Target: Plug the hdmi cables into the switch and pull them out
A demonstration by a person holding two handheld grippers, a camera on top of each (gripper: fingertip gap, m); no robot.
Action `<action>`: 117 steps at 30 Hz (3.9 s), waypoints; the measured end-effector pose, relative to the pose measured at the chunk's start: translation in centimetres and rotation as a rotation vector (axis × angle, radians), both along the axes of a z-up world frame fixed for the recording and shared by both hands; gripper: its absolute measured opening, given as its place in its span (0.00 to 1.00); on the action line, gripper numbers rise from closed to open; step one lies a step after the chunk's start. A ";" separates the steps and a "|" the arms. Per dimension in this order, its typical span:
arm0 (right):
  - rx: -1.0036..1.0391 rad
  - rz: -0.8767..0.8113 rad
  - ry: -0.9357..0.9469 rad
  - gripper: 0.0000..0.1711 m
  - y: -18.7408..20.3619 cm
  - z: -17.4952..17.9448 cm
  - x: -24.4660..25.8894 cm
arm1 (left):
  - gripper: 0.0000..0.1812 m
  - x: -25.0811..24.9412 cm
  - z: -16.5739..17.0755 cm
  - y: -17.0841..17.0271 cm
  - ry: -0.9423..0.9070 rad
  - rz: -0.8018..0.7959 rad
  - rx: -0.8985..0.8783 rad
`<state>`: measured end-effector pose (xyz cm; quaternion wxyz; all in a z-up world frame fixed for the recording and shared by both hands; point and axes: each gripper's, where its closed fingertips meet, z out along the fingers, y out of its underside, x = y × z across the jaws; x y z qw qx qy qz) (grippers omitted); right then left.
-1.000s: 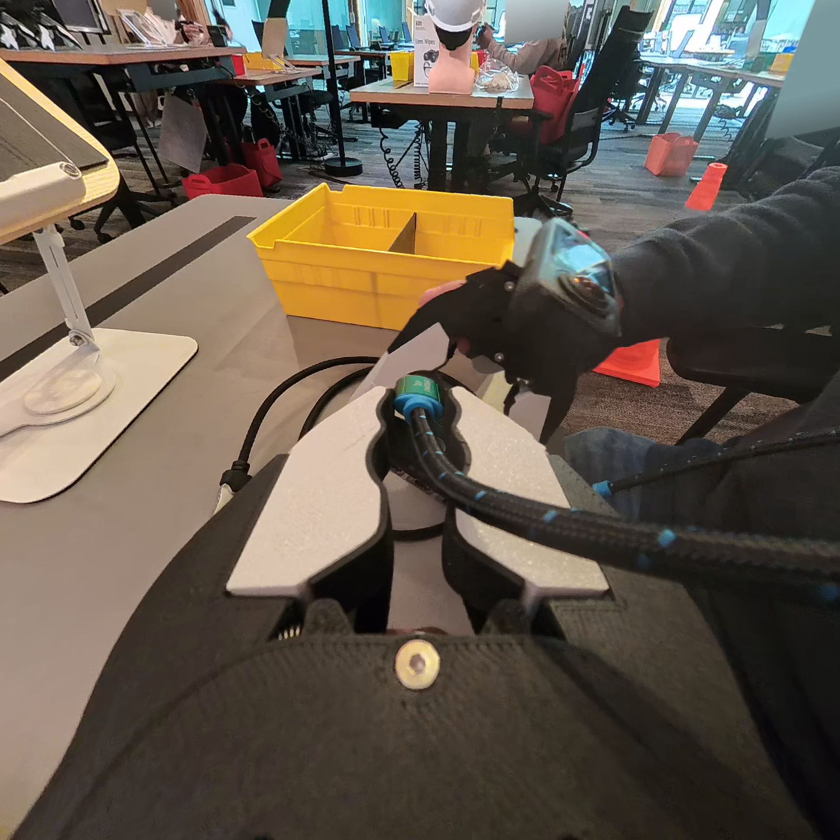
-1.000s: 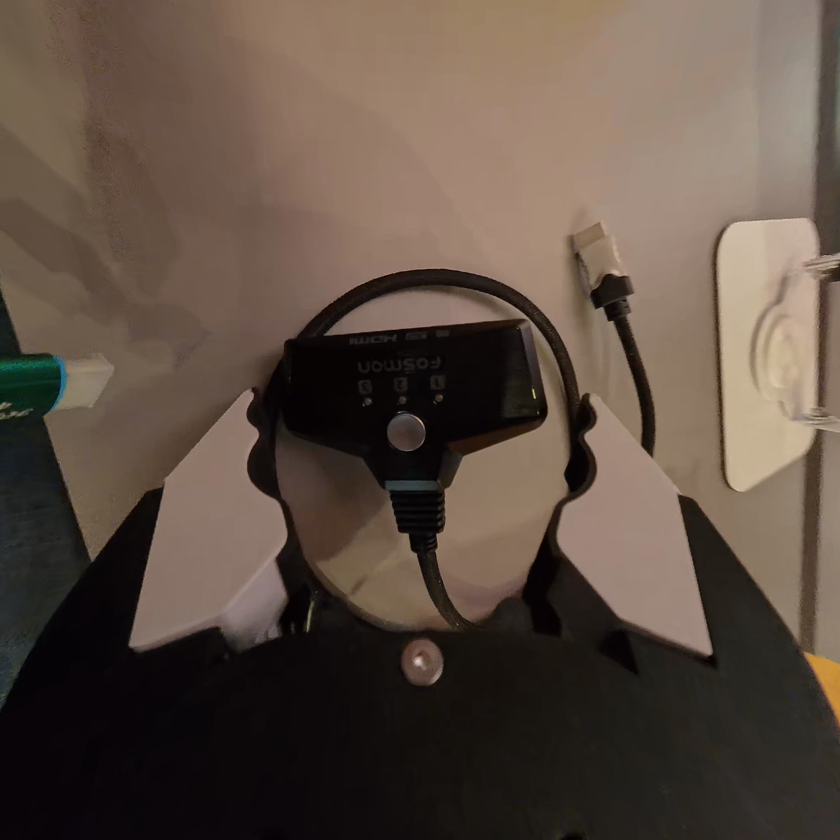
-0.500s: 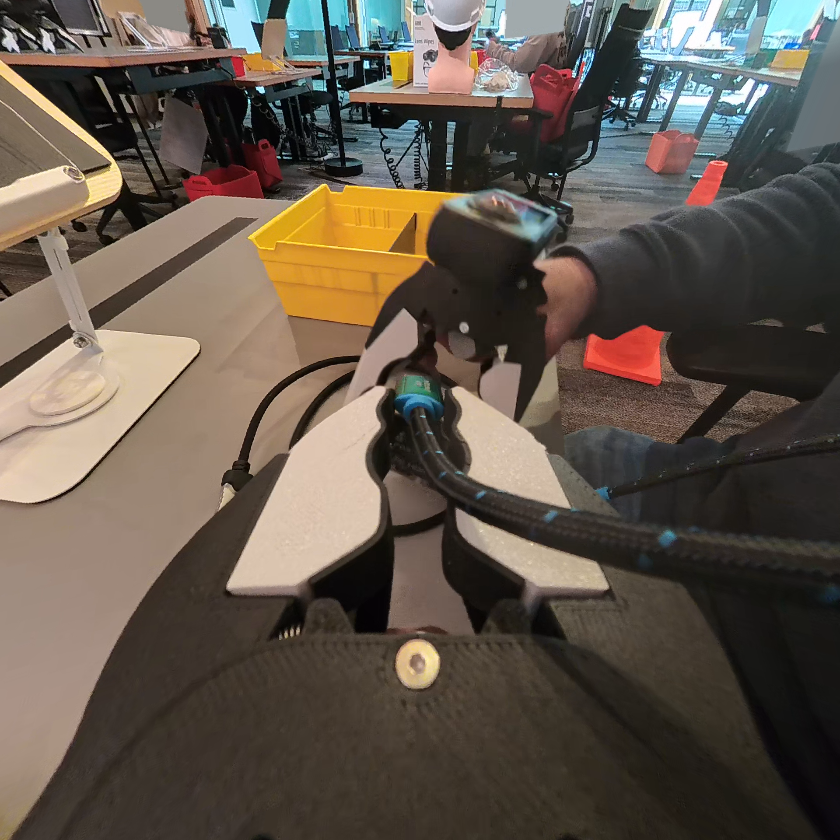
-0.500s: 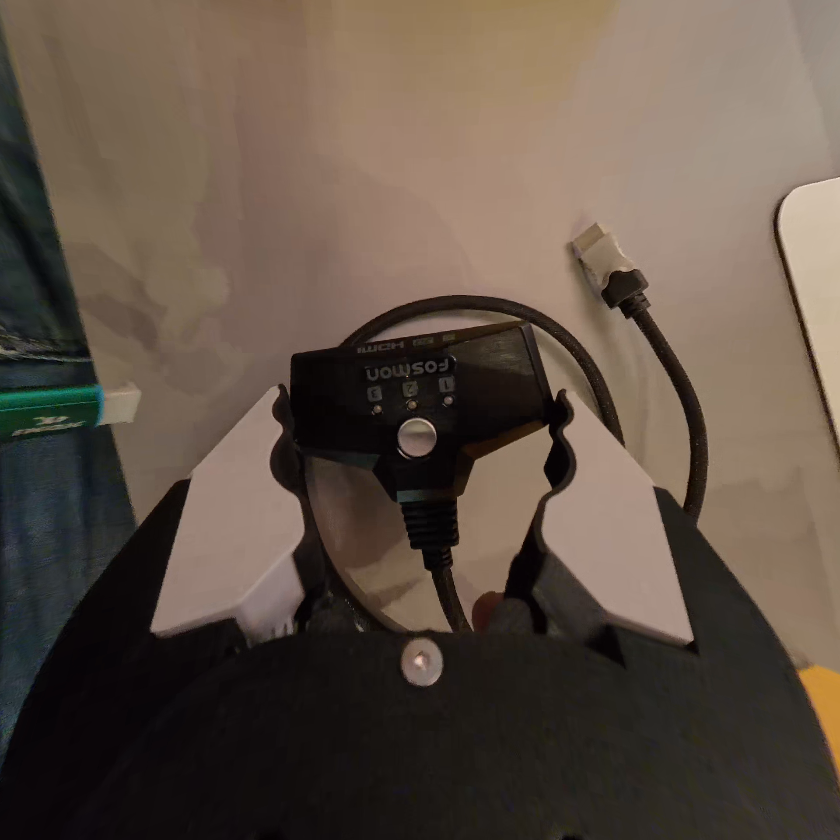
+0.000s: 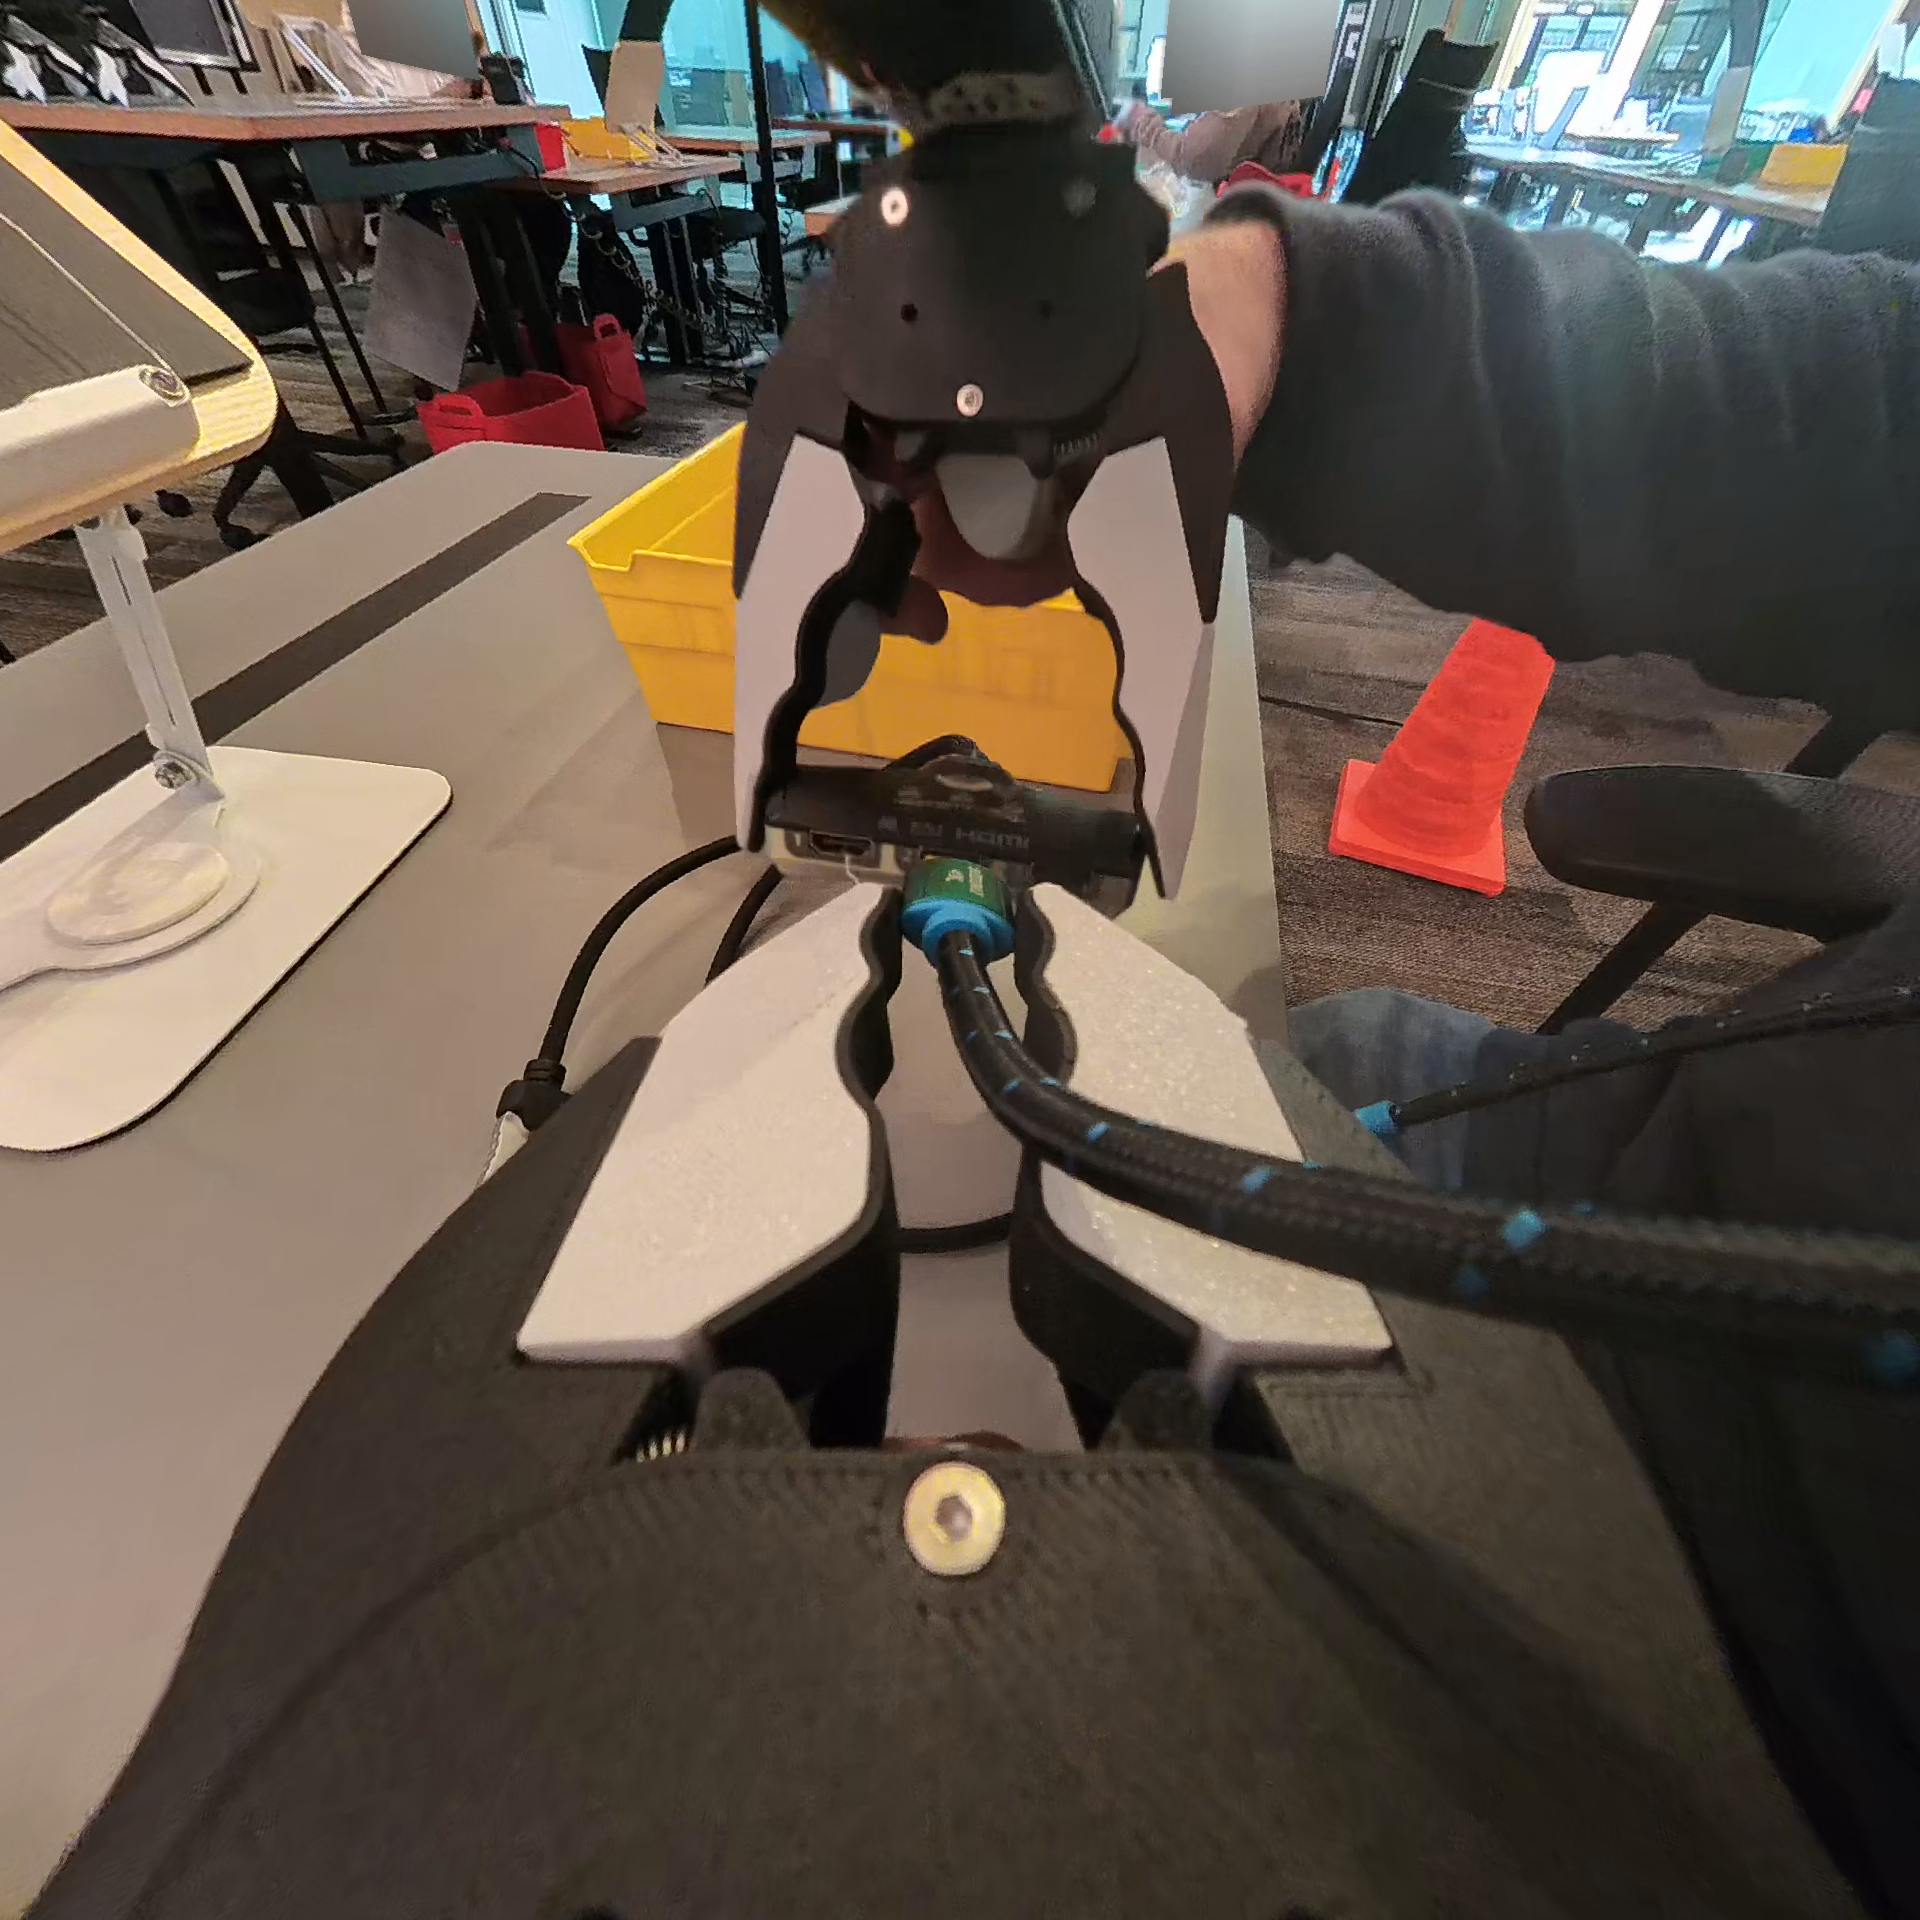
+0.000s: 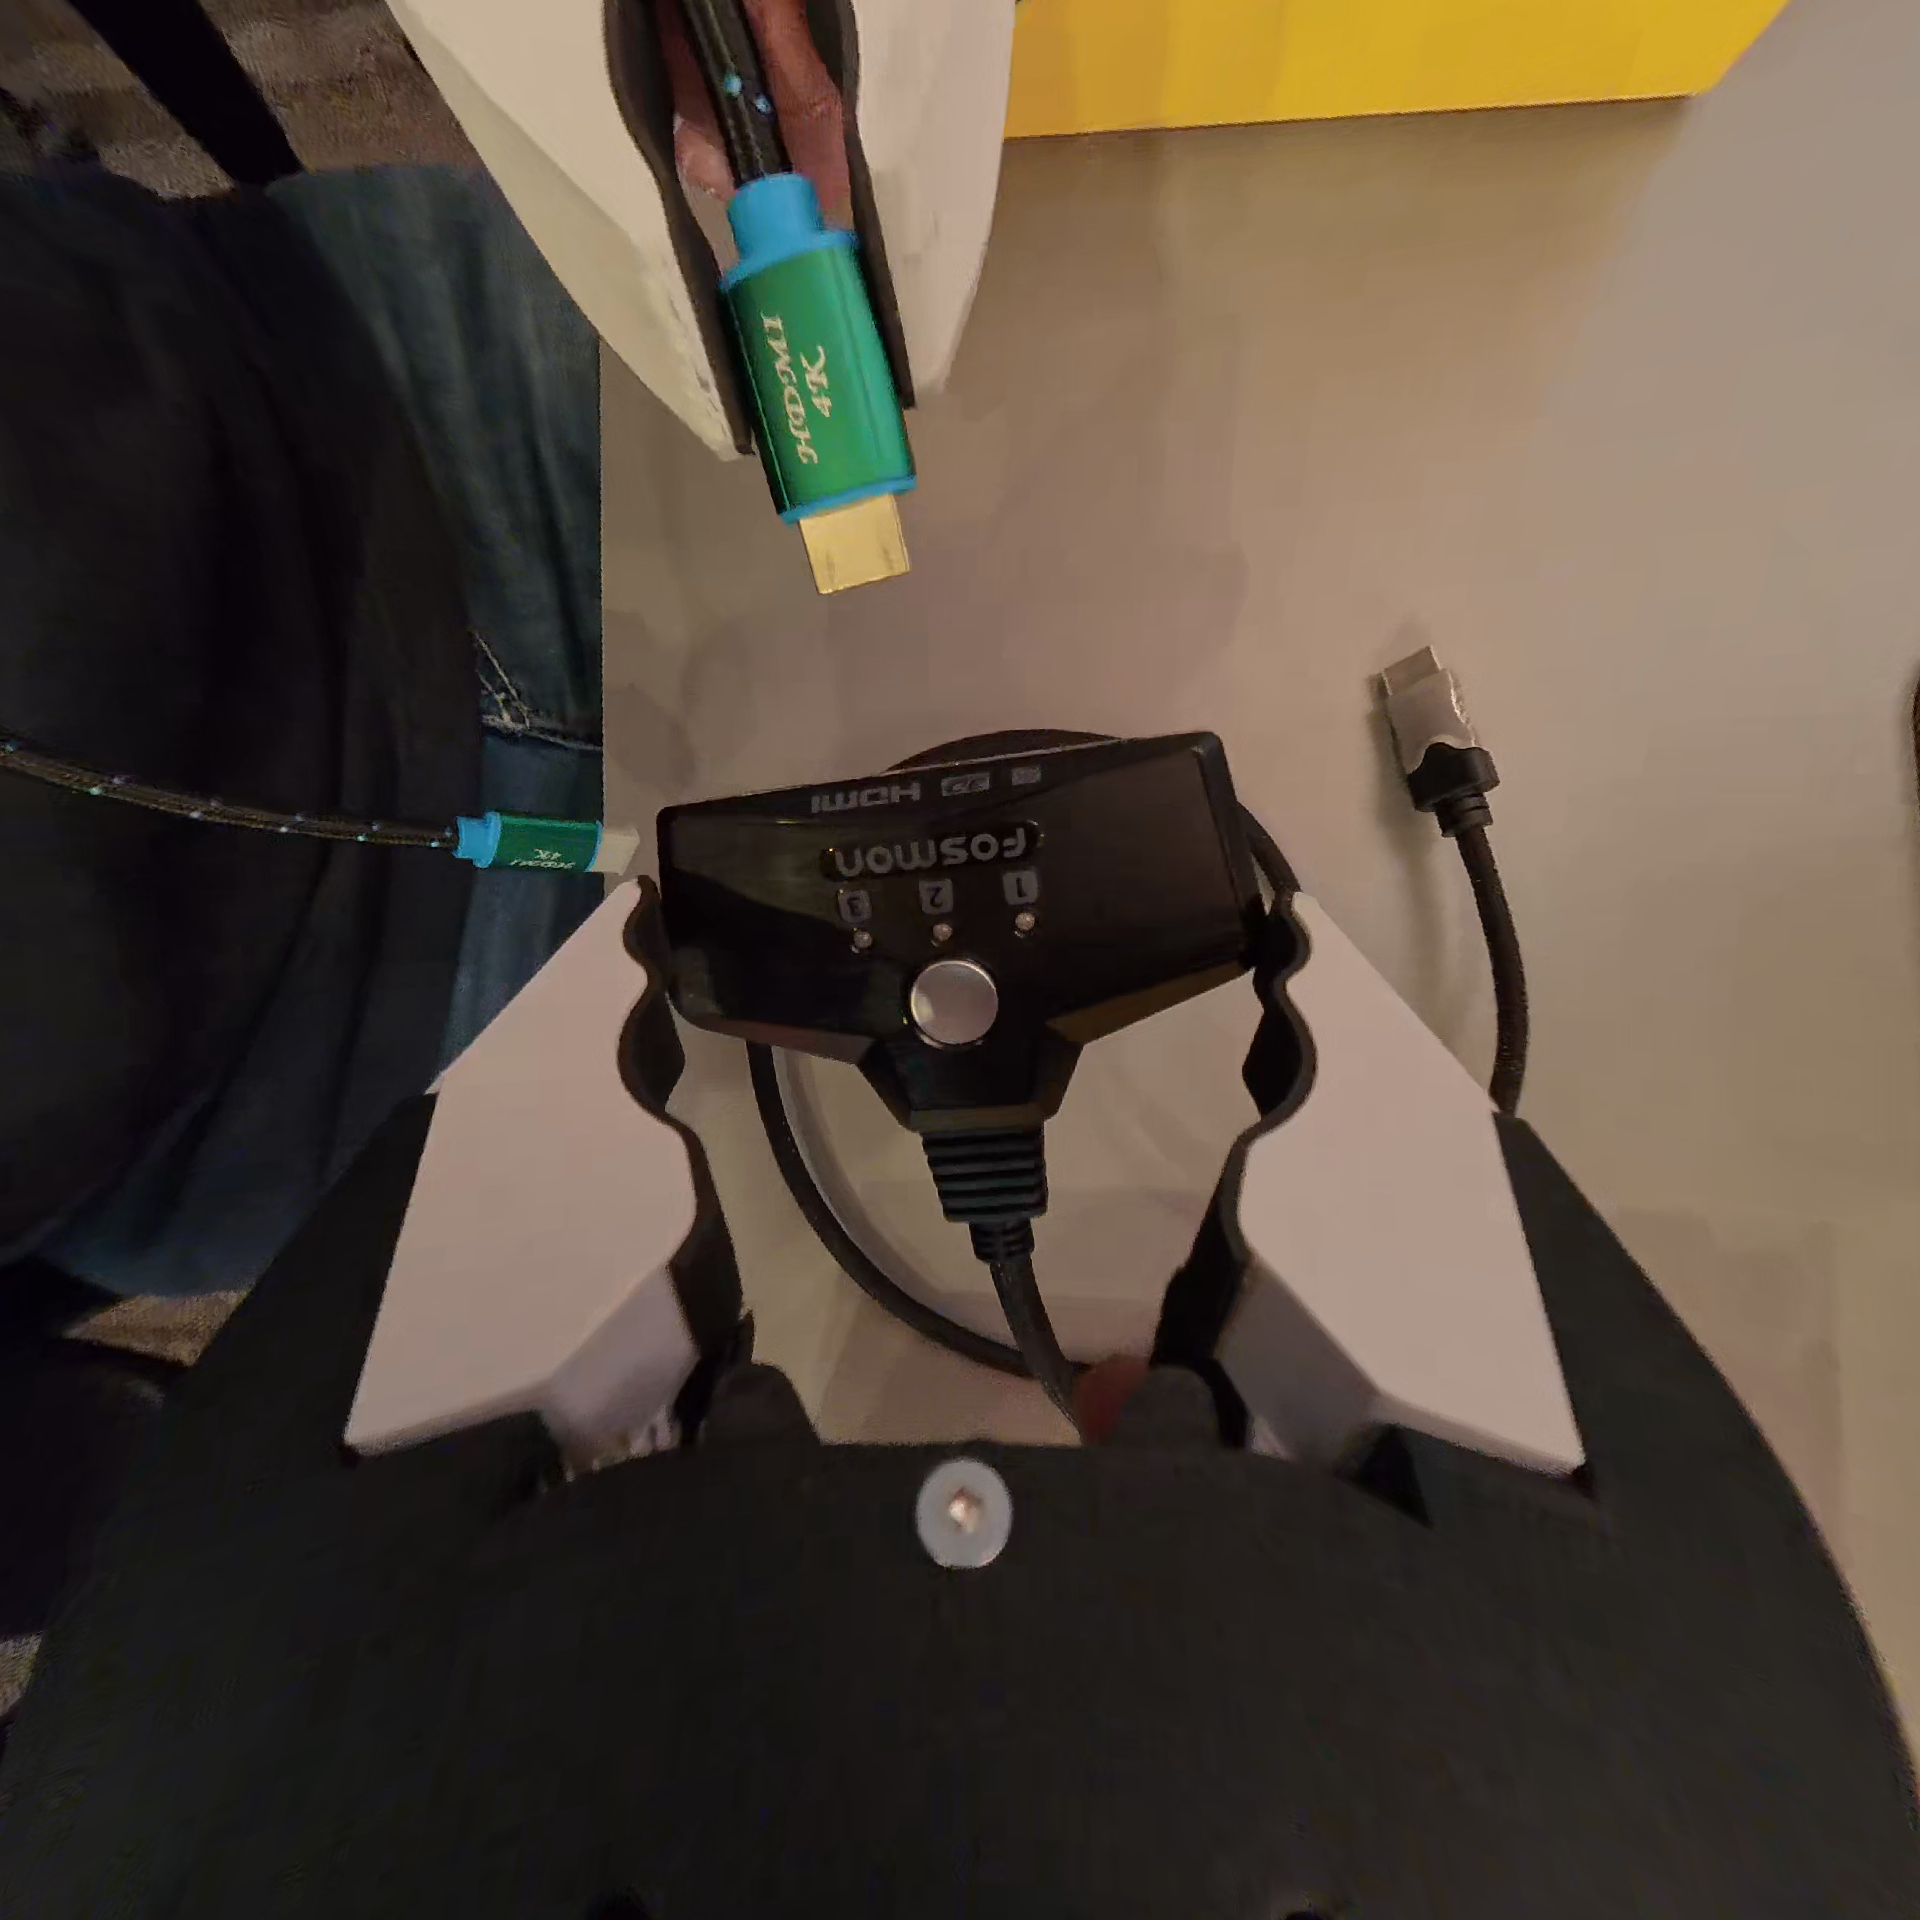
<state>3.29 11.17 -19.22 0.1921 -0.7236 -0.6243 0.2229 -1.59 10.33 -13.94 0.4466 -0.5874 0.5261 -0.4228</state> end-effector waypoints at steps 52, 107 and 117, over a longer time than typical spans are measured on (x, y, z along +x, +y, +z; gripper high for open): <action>-0.010 0.032 -0.053 0.65 1.4 2.6 -1.6 | 0.11 0.5 1.3 1.4 -0.186 0.031 -0.147; 0.048 0.025 -0.068 0.64 1.8 3.4 -2.1 | 0.11 0.5 1.4 1.9 -0.218 0.058 -0.157; 0.054 0.010 -0.031 0.64 1.9 3.9 -2.2 | 0.11 0.4 1.8 2.0 -0.266 0.059 -0.169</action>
